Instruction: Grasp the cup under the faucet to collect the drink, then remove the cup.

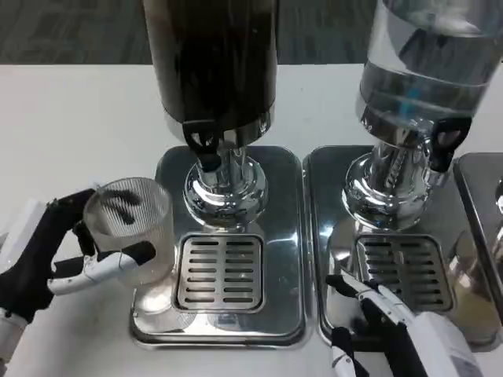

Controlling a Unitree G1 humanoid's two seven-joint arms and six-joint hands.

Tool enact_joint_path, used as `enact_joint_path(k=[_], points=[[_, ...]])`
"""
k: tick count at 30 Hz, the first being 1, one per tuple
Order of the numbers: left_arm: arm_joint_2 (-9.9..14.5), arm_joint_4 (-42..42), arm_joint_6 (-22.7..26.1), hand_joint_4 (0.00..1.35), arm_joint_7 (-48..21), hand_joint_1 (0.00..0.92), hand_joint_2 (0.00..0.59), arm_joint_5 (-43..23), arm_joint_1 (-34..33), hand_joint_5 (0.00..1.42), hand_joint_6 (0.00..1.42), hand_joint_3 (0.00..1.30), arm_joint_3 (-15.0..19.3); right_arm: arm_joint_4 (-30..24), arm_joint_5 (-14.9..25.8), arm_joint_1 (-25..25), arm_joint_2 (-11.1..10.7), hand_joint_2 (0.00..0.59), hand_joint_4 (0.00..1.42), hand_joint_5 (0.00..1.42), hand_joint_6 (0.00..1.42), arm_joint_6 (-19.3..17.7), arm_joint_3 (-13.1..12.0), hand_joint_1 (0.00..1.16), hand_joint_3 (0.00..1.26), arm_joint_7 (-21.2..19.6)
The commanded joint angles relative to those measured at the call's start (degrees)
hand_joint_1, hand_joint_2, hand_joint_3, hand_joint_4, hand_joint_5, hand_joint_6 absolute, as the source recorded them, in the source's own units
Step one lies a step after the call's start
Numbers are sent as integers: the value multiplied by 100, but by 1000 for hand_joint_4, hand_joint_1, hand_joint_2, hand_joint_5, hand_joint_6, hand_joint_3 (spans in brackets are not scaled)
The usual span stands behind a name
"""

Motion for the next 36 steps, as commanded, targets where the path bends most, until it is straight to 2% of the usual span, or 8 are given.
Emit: enact_joint_path(k=[1, 17, 36], points=[[-44, -20, -120, 628, 4, 352, 112, -26, -161, 919, 1018, 589, -22, -8, -1, 27, 18, 549, 201, 118, 181, -27, 24, 435, 201, -69], [-279, 196, 16, 644, 33, 364, 102, 219, -474, 919, 1039, 601, -322, -49, 1, 127, 44, 550, 201, 122, 181, -41, 32, 415, 197, -143], [-442, 477, 156, 645, 106, 372, 98, 375, -764, 919, 1041, 603, -653, -44, -3, 177, 90, 550, 198, 122, 181, -31, 77, 395, 197, -214]])
